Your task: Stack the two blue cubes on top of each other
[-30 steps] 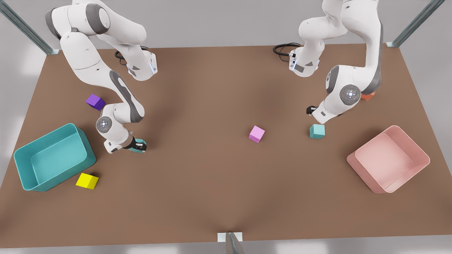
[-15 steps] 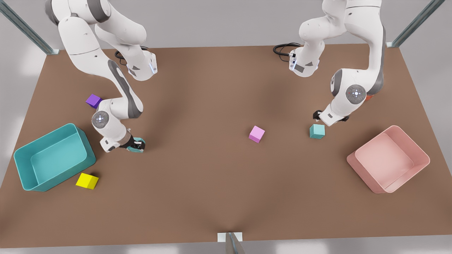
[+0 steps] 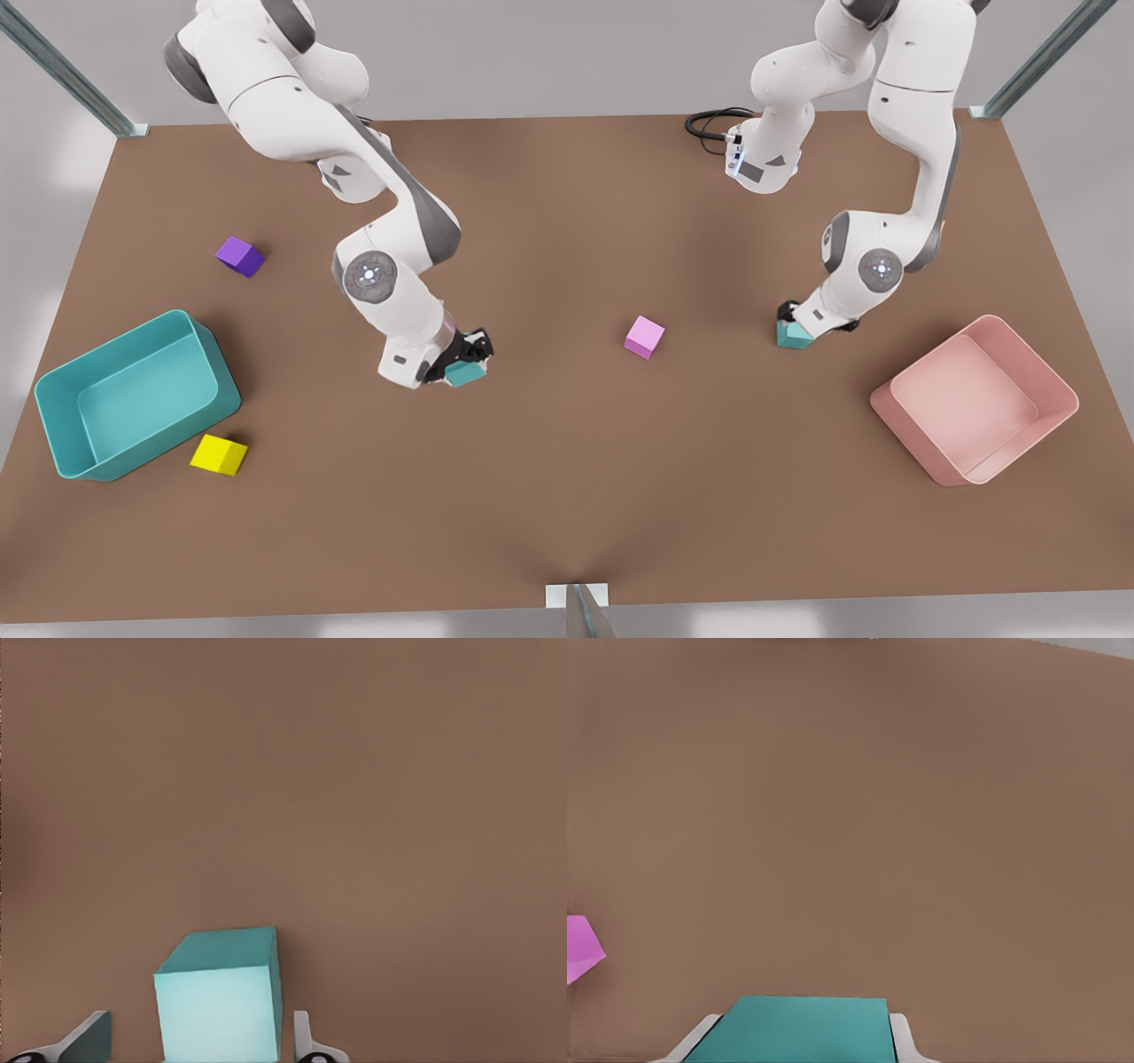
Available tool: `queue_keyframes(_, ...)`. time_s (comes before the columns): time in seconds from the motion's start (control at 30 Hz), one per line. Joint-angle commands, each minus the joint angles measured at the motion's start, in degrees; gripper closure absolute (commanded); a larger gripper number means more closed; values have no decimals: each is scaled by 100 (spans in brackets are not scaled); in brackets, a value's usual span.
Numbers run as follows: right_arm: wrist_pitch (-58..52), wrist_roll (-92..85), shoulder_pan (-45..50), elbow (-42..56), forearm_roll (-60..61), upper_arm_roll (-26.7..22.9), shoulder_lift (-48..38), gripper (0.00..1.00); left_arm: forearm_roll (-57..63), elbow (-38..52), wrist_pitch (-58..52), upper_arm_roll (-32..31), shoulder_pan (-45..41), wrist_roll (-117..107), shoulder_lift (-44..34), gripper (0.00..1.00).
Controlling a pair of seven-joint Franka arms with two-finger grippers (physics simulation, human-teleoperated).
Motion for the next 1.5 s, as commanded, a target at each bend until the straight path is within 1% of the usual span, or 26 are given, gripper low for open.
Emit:
queue_keyframes(0.0, -324, 165, 280, 340, -356, 8, 198, 44, 86, 6, 241, 0, 18, 282, 20, 0)
queue_keyframes(0.03, -306, 174, 447, 419, -532, 8, 339, 45, 86, 6, 241, 0, 18, 282, 29, 0)
queue_keyframes(0.1, -298, 182, 623, 893, -567, 8, 717, 45, 86, 15, 259, 0, 9, 274, 108, 0)
queue_keyframes(0.23, -262, 200, 1097, 1956, -1024, -36, 1665, 47, 86, 6, 408, -9, 9, 203, 204, 0)
queue_keyframes(0.37, -140, 244, 1282, 2239, -1402, -106, 2132, 49, 86, 155, 338, -9, -35, 194, 301, 0)
queue_keyframes(0.47, 71, 402, 1677, 2687, -1463, -238, 2475, 50, 86, 155, 347, -18, -61, 133, 301, 0)
queue_keyframes(0.57, 414, 402, 2003, 2863, -1463, -379, 2615, 51, 86, 85, 338, -27, -167, -60, 240, 0)
queue_keyframes(0.8, 889, 402, 2547, 3557, -1463, -950, 3362, 53, 94, 85, 373, 0, -26, -60, 275, 0)
queue_keyframes(0.87, 1135, 393, 2618, 3557, -1463, -1082, 3485, 54, 94, 85, 373, -9, -26, -60, 284, 0)
queue_keyframes(1.0, 1030, 376, 2636, 3540, -1463, -1354, 3582, 54, 94, 32, 355, -18, -26, -69, 266, 0)
queue_keyframes(1.17, 1135, 393, 2724, 3540, -1472, -1495, 3793, 54, 94, -12, 390, 0, -17, -69, 284, 0)
queue_keyframes(1.47, 1118, 543, 3040, 3557, -1455, -1389, 3793, 54, 94, 67, 487, 9, -26, -69, 530, 0)
